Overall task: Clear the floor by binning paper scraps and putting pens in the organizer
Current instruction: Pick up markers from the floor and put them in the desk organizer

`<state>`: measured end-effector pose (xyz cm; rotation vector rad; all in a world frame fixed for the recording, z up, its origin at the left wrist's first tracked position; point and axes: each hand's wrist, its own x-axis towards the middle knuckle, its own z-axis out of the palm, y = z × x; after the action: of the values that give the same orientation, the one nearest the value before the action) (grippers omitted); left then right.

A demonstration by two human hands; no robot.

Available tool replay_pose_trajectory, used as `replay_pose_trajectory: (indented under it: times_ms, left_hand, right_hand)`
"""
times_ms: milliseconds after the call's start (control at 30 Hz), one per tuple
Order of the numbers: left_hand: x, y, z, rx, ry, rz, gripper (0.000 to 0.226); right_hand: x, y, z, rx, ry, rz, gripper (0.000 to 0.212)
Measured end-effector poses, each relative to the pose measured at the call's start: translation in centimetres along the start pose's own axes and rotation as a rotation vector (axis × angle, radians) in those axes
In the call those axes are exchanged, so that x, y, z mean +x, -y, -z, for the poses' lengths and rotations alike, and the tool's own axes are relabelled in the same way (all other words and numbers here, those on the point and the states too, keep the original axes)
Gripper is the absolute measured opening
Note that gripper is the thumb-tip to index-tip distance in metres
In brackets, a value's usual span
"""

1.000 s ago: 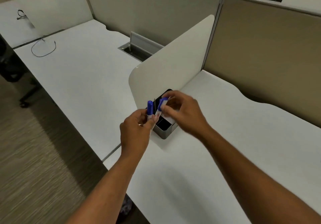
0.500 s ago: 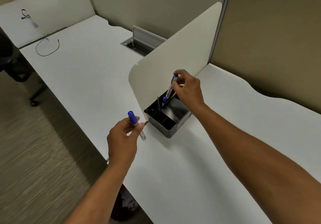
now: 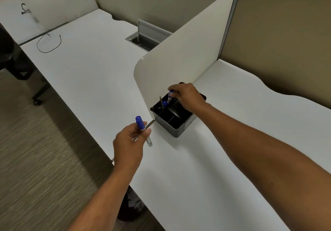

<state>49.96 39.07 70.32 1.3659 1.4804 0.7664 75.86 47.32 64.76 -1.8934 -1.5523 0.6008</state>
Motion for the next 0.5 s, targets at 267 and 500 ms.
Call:
replay_pose_trajectory:
  times_ms: [267,500]
  left_hand:
    - [0.4,-0.7,-1.4,0.07,0.039,-0.019,0.028]
    - [1.2,-2.4,-3.5,0.17,0.074,-0.175,0.038]
  right_hand:
    - [-0.8,1.0,1.7,0.003,-0.061,-0.021,0.048]
    - [-8.9,7.5,2.5,0.203,0.085,0.152,0.044]
